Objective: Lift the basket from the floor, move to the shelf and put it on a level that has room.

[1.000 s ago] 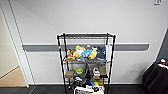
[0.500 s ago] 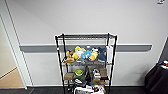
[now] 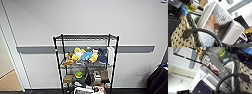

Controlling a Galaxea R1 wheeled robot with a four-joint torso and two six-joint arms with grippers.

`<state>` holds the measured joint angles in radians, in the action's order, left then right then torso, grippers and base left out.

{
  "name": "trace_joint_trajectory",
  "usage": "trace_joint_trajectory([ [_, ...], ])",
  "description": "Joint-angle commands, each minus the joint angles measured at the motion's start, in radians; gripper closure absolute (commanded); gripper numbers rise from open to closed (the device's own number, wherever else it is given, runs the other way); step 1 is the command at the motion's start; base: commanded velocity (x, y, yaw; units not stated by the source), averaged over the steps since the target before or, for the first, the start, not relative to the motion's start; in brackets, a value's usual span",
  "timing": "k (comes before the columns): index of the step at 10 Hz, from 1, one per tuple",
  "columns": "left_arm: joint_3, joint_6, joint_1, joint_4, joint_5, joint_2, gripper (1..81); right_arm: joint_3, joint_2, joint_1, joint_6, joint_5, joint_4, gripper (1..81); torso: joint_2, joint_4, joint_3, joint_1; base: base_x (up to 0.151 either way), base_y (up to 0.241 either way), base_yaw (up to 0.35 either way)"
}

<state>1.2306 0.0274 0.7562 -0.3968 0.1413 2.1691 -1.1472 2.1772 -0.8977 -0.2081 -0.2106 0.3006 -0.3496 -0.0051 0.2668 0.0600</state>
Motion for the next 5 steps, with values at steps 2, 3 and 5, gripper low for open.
trace_joint_trajectory([
  [2, -0.056, -0.011, -0.139, -0.022, 0.014, -0.003, 81.1, 0.083, -0.014, 0.134, -0.001, -0.003, -0.032, 81.1, 0.000, 0.000, 0.000, 0.000, 0.127, 0.000, 0.000],
  [3, -0.054, -0.011, -0.139, -0.022, 0.014, -0.003, 81.1, 0.084, -0.014, 0.134, -0.001, -0.003, -0.032, 81.1, 0.000, 0.000, 0.000, 0.000, 0.127, 0.000, 0.000],
  [5, -0.057, -0.011, -0.136, -0.022, 0.014, -0.006, 81.1, 0.084, -0.014, 0.131, -0.001, -0.003, -0.034, 81.1, 0.000, 0.000, 0.000, 0.000, 0.127, 0.000, 0.000],
])
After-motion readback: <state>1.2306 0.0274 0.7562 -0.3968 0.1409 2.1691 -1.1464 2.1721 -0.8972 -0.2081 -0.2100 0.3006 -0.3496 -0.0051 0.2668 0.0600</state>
